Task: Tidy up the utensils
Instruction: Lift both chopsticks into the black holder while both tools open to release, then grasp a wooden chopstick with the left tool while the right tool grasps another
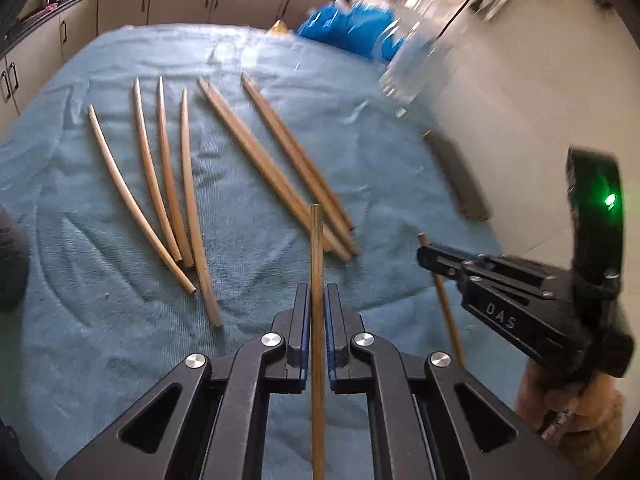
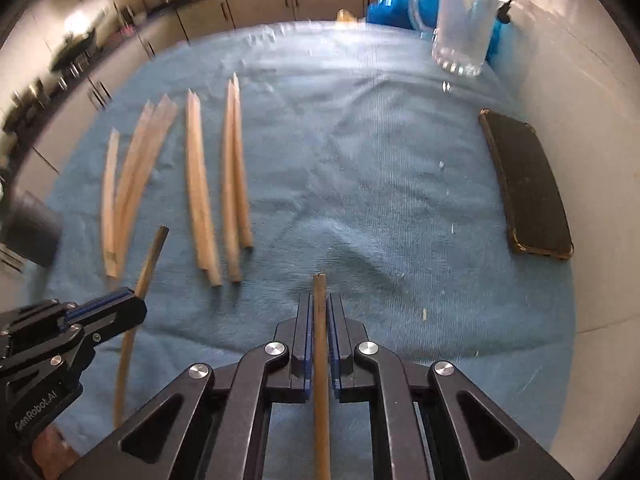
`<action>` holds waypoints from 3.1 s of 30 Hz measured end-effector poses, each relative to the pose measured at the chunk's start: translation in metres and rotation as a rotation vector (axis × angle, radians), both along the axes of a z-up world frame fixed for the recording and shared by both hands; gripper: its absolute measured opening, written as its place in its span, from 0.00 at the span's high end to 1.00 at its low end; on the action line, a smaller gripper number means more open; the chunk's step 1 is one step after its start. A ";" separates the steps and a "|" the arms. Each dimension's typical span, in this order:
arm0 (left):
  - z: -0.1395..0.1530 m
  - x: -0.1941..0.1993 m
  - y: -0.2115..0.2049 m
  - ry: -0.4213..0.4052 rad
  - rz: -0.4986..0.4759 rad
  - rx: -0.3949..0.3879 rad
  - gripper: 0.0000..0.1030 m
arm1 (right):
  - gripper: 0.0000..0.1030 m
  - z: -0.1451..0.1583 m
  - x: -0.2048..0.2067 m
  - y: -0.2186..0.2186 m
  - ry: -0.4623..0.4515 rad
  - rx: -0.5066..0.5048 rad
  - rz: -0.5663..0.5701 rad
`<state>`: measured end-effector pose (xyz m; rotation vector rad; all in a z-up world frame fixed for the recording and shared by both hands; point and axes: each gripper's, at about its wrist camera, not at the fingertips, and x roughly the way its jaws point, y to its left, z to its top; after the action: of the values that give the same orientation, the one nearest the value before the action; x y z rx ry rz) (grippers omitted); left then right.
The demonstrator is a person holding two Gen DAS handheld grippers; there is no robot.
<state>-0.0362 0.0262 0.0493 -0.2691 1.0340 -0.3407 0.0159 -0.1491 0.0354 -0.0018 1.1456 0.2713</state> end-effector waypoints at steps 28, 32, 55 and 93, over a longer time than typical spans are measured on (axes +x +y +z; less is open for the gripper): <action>0.172 -0.137 0.133 -0.624 0.237 -0.085 0.94 | 0.93 0.198 -0.131 0.070 -0.658 0.329 0.041; 0.190 -0.126 0.171 -0.679 0.340 -0.066 0.94 | 0.93 0.220 -0.113 0.101 -0.709 0.416 0.049; 0.137 0.004 0.273 -0.597 0.565 0.014 0.94 | 0.93 0.184 0.025 0.280 -0.727 0.586 0.086; 0.095 -0.067 0.093 -0.408 0.279 -0.019 0.51 | 0.26 0.064 -0.001 0.042 -0.376 0.259 -0.150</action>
<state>-0.1030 0.1191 0.1447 -0.3397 0.5820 -0.1433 0.0153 -0.1068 0.0994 0.2509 0.7268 0.2709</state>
